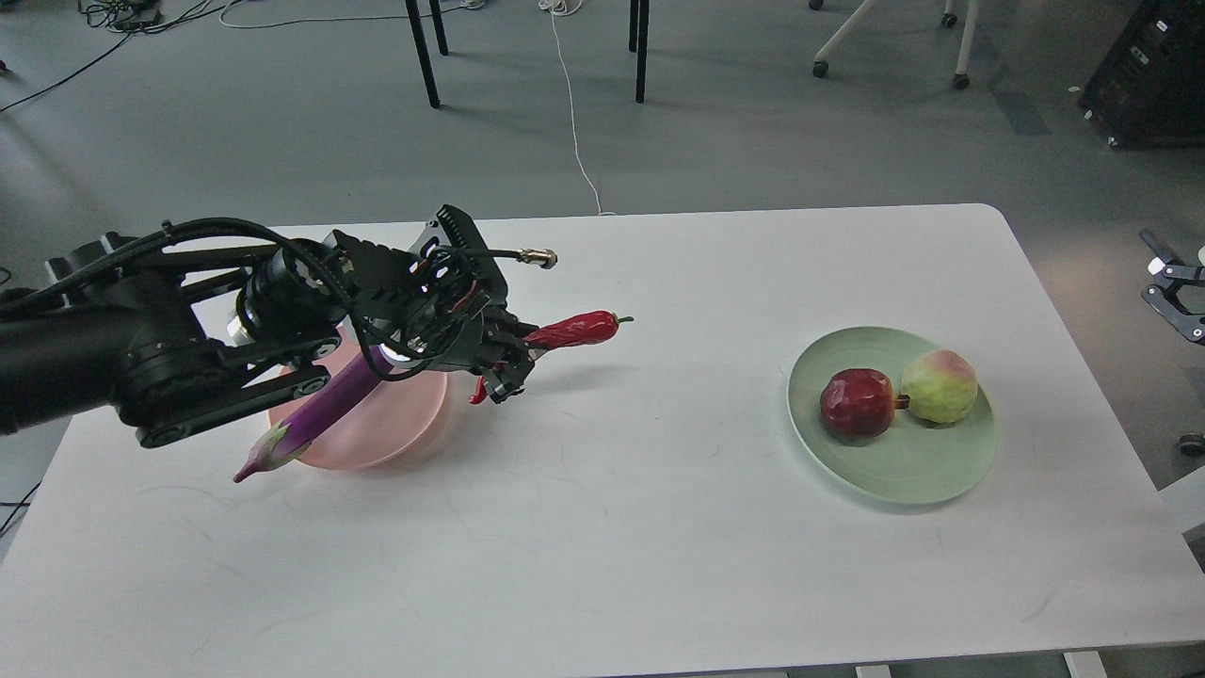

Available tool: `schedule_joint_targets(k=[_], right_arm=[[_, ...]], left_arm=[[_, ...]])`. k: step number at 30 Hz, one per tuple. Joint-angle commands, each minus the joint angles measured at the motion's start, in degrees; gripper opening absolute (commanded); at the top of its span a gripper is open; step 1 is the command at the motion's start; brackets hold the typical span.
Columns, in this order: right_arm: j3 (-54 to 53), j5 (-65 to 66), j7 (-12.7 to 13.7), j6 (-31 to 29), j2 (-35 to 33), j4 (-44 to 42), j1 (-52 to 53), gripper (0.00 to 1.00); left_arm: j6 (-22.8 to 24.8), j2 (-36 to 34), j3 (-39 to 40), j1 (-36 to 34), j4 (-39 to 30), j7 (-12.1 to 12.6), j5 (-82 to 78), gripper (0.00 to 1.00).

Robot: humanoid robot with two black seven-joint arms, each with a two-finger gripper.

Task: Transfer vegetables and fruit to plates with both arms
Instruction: 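Place the chili pepper on the pink plate beside the eggplant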

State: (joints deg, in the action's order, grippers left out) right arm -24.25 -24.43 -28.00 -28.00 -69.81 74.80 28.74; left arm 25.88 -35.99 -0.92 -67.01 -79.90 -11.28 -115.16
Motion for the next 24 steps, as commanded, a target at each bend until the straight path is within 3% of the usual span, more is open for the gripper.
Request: schedule_joint_targets(k=[1, 7, 15, 24], right_arm=[[0.0, 0.0, 0.0, 0.0, -0.1, 0.0, -0.1, 0.99], [0.0, 0.0, 0.0, 0.0, 0.0, 0.1, -0.1, 0.99], [0.0, 0.0, 0.0, 0.0, -0.2, 0.1, 0.0, 0.99], [-0.5, 0.0, 0.0, 0.0, -0.3, 0.2, 0.1, 0.99]], left_arm=[[0.1, -8.5, -0.1, 2.1, -3.3, -0.1, -0.2, 0.13], [-0.2, -15.7, -0.1, 5.0, -4.0, -0.2, -0.6, 0.13], [-0.4, -16.4, 0.4, 8.4, -3.7, -0.1, -2.4, 0.16], [-0.3, -15.7, 0.4, 8.9, -3.3, 0.7, -2.4, 0.31]])
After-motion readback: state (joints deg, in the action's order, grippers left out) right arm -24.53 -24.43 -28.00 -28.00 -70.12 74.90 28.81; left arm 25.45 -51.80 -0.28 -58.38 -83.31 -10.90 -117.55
